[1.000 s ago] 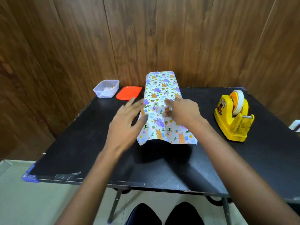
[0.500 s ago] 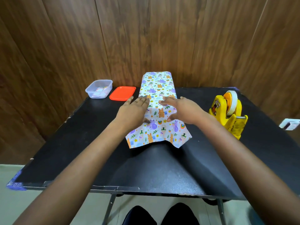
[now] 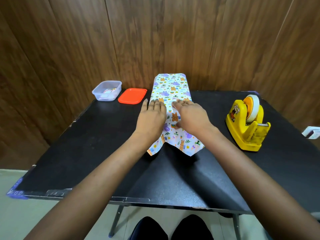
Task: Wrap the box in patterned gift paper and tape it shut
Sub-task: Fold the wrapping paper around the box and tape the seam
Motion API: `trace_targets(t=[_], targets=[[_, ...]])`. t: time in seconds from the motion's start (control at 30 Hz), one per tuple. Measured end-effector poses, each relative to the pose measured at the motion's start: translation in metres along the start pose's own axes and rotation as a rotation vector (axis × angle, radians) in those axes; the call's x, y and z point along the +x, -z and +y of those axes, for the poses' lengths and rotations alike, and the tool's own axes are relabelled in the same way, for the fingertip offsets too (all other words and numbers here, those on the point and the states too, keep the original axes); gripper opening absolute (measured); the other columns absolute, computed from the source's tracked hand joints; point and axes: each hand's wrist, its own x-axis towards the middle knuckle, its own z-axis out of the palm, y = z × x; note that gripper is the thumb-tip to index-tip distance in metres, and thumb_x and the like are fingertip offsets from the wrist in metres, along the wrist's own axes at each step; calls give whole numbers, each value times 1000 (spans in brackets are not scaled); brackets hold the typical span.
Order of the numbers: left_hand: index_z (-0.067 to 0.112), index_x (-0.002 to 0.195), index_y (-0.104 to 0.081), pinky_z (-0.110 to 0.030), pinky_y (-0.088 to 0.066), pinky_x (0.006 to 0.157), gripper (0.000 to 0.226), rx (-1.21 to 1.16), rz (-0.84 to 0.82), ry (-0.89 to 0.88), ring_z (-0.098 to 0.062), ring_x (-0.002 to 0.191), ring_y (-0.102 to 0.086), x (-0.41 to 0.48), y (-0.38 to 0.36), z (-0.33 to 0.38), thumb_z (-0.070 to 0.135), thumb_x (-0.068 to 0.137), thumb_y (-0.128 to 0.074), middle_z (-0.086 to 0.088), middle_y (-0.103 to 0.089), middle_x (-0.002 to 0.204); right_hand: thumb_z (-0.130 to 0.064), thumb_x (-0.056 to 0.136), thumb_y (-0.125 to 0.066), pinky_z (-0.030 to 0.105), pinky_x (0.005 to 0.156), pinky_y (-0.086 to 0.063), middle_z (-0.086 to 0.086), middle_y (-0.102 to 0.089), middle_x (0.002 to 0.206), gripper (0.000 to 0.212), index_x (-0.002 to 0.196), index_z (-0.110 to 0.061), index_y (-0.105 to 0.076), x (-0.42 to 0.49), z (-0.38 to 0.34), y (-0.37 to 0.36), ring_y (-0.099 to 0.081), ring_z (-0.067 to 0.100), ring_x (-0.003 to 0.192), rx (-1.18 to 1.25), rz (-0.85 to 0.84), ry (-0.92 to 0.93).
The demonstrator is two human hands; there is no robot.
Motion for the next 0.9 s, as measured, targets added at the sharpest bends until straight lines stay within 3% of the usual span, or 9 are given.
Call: trace_targets(t=[0.07, 0.2, 0.37, 0.5, 0.6, 0.67, 0.77, 0.83, 0.9], targets=[[5, 148, -11, -40, -2, 117, 81, -118, 1, -18, -24, 145, -11, -2, -2, -8, 39, 90, -56, -13, -15, 156, -33, 86, -65, 34, 108, -28, 5, -27, 154, 76, 148, -19, -23, 1, -4, -7, -27, 20, 140, -34, 65, -22], [20, 151, -3, -37, 2, 117, 91, -455, -154, -51, -17, 145, 9, -8, -2, -37, 42, 86, -61, 3, 2, 159, -36, 83, -67, 35, 108, -28, 3, -29, 154, 77, 147, -20, -26, 2, -2, -6, -28, 20, 139, 3, 64, -27], [17, 150, -8, -34, 2, 117, 85, -392, -66, -40, -11, 145, 2, -14, -5, -36, 36, 87, -61, 3, -5, 159, -38, 84, -66, 32, 104, -33, 0, -30, 153, 73, 146, -24, -30, 2, 0, 2, -29, 17, 138, 131, 23, -41], [13, 150, -10, -32, 2, 116, 81, -338, -42, -21, -13, 145, -3, -13, -1, -29, 38, 89, -58, -2, -8, 158, -38, 90, -58, 28, 97, -37, -5, -46, 144, 48, 135, -23, -51, 2, 18, 15, -41, 15, 131, 497, -45, -60], [13, 150, -12, -34, 1, 117, 78, -343, -56, -20, -16, 146, -1, -11, 2, -28, 47, 91, -50, -4, -10, 158, -29, 95, -53, 23, 88, -46, -5, -64, 121, 30, 117, -15, -66, -10, 29, 18, -58, 10, 111, 1013, 16, -174], [14, 150, -14, -35, 1, 117, 73, -342, -78, -16, -18, 146, 1, -8, 6, -27, 52, 93, -41, -7, -11, 158, -23, 98, -48, 20, 82, -49, -8, -66, 108, 24, 111, -15, -67, -22, 35, 14, -61, 7, 98, 1252, 63, -281], [15, 150, -15, -36, 1, 117, 69, -408, -114, -29, -20, 146, 4, -5, 12, -20, 53, 95, -34, -8, -9, 158, -24, 99, -45, 32, 85, -47, -5, -60, 106, 14, 103, -21, -58, -41, 45, -1, -55, 14, 97, 1438, 67, -505], [17, 150, -15, -37, -3, 119, 67, -458, -139, -75, -18, 146, 2, -4, 15, -14, 52, 95, -32, -6, -8, 158, -26, 98, -46, 32, 73, -48, 5, -58, 102, 13, 101, -17, -55, -57, 48, -9, -56, 18, 84, 1523, -45, -595], [19, 150, -16, -36, -8, 118, 62, -447, -153, -102, -17, 146, -3, -3, 17, -9, 48, 97, -31, -4, -9, 158, -22, 98, -45, 26, 58, -48, 8, -61, 85, 15, 94, -12, -56, -71, 45, -15, -56, 16, 66, 1602, -153, -608]])
